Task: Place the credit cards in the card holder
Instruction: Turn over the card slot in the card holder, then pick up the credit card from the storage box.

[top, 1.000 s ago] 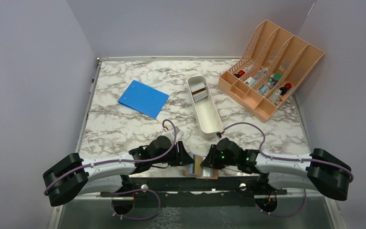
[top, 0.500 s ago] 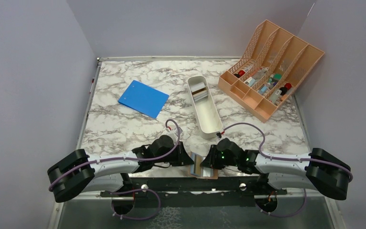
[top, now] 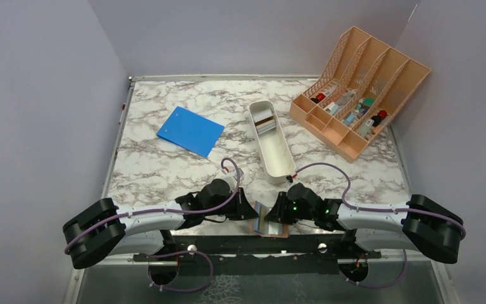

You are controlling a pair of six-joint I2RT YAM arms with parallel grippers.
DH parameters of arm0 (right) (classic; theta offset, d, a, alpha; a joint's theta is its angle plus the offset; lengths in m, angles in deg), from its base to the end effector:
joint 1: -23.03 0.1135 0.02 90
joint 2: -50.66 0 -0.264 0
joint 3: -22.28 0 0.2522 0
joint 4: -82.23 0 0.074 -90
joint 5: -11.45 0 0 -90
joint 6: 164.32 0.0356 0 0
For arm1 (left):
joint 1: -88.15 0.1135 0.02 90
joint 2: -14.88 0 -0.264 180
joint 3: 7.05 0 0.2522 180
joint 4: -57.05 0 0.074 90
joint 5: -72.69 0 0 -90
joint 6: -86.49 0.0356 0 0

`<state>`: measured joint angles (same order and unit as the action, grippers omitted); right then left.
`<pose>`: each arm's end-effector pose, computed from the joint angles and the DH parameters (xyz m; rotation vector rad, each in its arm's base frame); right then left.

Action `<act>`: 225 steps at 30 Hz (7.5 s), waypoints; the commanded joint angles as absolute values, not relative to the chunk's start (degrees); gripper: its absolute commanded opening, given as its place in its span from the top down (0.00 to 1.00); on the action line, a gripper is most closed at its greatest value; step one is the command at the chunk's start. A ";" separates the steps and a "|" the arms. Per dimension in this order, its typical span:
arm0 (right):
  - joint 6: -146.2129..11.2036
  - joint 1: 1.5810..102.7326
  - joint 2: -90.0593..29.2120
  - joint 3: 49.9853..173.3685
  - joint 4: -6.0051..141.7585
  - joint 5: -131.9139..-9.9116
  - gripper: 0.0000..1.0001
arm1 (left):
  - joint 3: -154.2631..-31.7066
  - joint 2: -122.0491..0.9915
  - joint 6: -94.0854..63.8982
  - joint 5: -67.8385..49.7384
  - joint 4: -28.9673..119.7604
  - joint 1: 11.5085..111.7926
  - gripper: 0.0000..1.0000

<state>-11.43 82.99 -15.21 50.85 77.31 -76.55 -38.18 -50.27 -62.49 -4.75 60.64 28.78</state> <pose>0.0960 0.1684 0.1280 0.0461 2.5834 1.0266 0.1013 -0.1862 0.1569 0.1626 2.4486 -1.3419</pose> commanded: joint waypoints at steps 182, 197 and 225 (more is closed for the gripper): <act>-8.18 83.57 2.12 51.36 53.44 -83.39 0.52 | -41.70 -42.44 -61.26 -16.23 43.63 27.88 1.00; -14.73 83.46 5.16 58.60 46.88 -89.44 0.48 | -40.87 -40.69 -62.15 -17.34 42.27 27.90 0.87; -59.47 76.52 -15.87 89.83 57.44 -91.10 0.48 | -41.68 -44.40 -61.00 -16.08 43.99 27.86 0.97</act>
